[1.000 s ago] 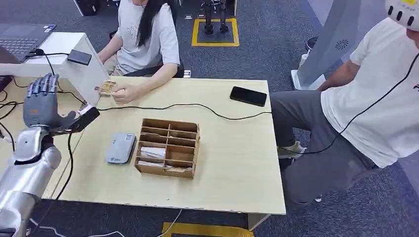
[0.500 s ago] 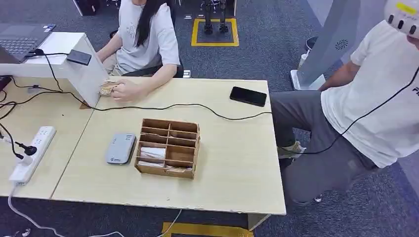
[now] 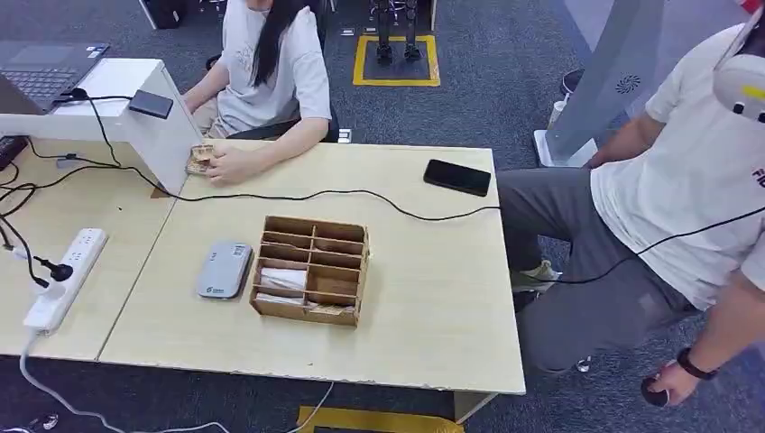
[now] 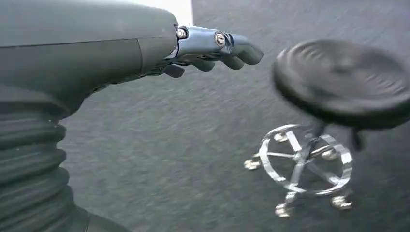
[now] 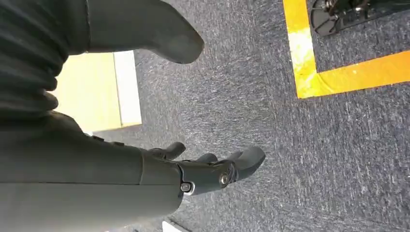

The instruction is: Pass the card to the sensor for recognition and then transmit it.

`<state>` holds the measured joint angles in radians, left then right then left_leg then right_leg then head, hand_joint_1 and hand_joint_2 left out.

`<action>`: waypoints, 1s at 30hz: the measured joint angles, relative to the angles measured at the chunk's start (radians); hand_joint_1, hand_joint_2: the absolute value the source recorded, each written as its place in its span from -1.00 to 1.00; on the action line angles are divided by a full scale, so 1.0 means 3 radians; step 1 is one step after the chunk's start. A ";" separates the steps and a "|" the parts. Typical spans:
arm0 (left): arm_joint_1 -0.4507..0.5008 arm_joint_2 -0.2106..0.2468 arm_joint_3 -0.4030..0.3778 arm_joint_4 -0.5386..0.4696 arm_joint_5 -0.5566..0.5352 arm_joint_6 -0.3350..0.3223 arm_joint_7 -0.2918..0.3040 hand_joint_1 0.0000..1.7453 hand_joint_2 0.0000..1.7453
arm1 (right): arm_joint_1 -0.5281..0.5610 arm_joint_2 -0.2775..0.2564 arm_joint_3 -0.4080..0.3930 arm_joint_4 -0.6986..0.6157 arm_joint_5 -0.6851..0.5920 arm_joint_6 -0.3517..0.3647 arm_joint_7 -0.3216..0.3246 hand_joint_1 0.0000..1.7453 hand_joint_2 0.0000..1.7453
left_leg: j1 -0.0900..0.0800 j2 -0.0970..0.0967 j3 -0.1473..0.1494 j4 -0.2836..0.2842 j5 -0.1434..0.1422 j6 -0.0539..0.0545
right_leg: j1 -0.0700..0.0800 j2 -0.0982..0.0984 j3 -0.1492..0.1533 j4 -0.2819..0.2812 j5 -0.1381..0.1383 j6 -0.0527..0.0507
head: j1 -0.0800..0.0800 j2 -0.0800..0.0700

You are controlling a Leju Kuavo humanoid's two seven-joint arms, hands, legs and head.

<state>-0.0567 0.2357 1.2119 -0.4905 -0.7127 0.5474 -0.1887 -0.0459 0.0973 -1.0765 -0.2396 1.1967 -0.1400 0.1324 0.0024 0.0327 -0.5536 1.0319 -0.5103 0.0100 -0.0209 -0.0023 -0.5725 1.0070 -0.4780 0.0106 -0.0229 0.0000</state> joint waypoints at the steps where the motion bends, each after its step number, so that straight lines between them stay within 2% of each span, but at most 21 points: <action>1: -0.0004 -0.0086 -0.0001 0.0064 -0.0096 0.0019 0.0098 -1.00 1.00 | -0.0002 0.0003 -0.0004 0.0000 0.0001 -0.0005 0.0009 -1.00 1.00 | -0.0003 0.0000 0.0001 0.0000 0.0000 0.0001 | -0.0003 0.0000 0.0000 0.0000 0.0000 0.0001 | -0.0003 0.0000; 4: -0.0005 -0.0355 -0.0037 0.0264 -0.0330 0.0061 0.0293 -1.00 1.00 | 0.0004 0.0009 0.0010 -0.0001 -0.0018 -0.0021 0.0004 -1.00 1.00 | -0.0006 0.0000 0.0003 0.0000 0.0000 0.0003 | -0.0007 0.0000 0.0001 0.0000 0.0000 0.0001 | 0.0000 0.0000; 5: -0.0002 -0.0457 -0.0076 0.0325 -0.0339 0.0053 0.0313 -1.00 1.00 | 0.0011 0.0009 0.0040 -0.0001 -0.0054 -0.0027 -0.0003 -1.00 1.00 | -0.0004 0.0000 0.0001 0.0001 -0.0001 0.0006 | -0.0005 0.0000 0.0001 0.0000 0.0000 0.0002 | -0.0005 0.0000; 8: 0.0003 -0.0631 -0.0201 0.0425 -0.0256 -0.0007 0.0347 -1.00 1.00 | 0.0040 0.0009 0.0158 -0.0014 -0.0249 -0.0032 -0.0024 -1.00 1.00 | -0.0002 0.0001 0.0002 0.0003 -0.0005 0.0012 | -0.0004 0.0000 0.0004 -0.0003 0.0000 0.0002 | 0.0009 0.0000; 9: 0.0005 -0.0646 -0.0238 0.0433 -0.0221 -0.0028 0.0351 -1.00 -1.00 | 0.0047 0.0009 0.0193 -0.0023 -0.0305 -0.0030 -0.0034 -1.00 1.00 | -0.0004 0.0001 0.0004 0.0003 -0.0005 0.0012 | -0.0005 0.0000 0.0004 -0.0003 0.0000 0.0003 | 0.0011 0.0000; 13: 0.0039 -0.0731 -0.0502 0.0466 -0.0021 -0.0169 0.0375 -1.00 -1.00 | 0.0087 0.0005 0.0400 -0.0058 -0.0593 0.0017 -0.0060 -1.00 1.00 | -0.0002 0.0001 0.0003 0.0003 -0.0005 0.0012 | -0.0003 0.0001 0.0004 -0.0003 -0.0001 0.0003 | 0.0001 0.0000; 19: 0.0108 -0.0778 -0.0904 0.0479 0.0272 -0.0371 0.0408 -1.00 -1.00 | 0.0151 -0.0018 0.0755 -0.0119 -0.1014 0.0073 -0.0113 -1.00 1.00 | -0.0002 0.0000 0.0003 0.0002 -0.0005 0.0012 | -0.0003 0.0000 0.0004 -0.0002 -0.0002 0.0004 | 0.0003 0.0000; 20: 0.0119 -0.0783 -0.0967 0.0479 0.0322 -0.0403 0.0409 -1.00 1.00 | 0.0161 -0.0019 0.0812 -0.0130 -0.1082 0.0076 -0.0116 -1.00 1.00 | -0.0002 0.0000 0.0003 0.0002 -0.0005 0.0012 | -0.0003 0.0000 0.0004 -0.0002 -0.0002 0.0004 | 0.0003 0.0000; 24: 0.0167 -0.0793 -0.1224 0.0479 0.0516 -0.0538 0.0421 -1.00 1.00 | 0.0205 -0.0041 0.1059 -0.0168 -0.1360 0.0109 -0.0145 -1.00 1.00 | -0.0002 0.0000 0.0003 0.0002 -0.0005 0.0012 | -0.0003 0.0000 0.0005 -0.0002 -0.0002 0.0004 | 0.0003 0.0000; 25: 0.0180 -0.0796 -0.1305 0.0479 0.0564 -0.0571 0.0433 -1.00 -1.00 | 0.0217 -0.0048 0.1119 -0.0178 -0.1427 0.0129 -0.0156 -1.00 1.00 | -0.0002 0.0000 0.0003 0.0002 -0.0006 0.0012 | -0.0003 0.0000 0.0005 -0.0002 -0.0002 0.0005 | 0.0003 0.0000; 30: 0.0241 -0.0798 -0.1639 0.0479 0.0809 -0.0741 0.0468 -1.00 -1.00 | 0.0272 -0.0076 0.1434 -0.0220 -0.1776 0.0163 -0.0186 -1.00 1.00 | -0.0003 0.0000 0.0003 0.0002 -0.0006 0.0013 | -0.0004 0.0000 0.0005 -0.0003 -0.0002 0.0005 | 0.0003 0.0000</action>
<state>0.0156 -0.0038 0.7203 -0.3468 -0.4701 0.3251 -0.0485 0.0357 0.0744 -0.6464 -0.3056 0.6639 -0.0912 0.0767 0.0017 0.0328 -0.5527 1.0327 -0.5122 0.0141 -0.0220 -0.0022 -0.5708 1.0062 -0.4787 0.0120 -0.0221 0.0000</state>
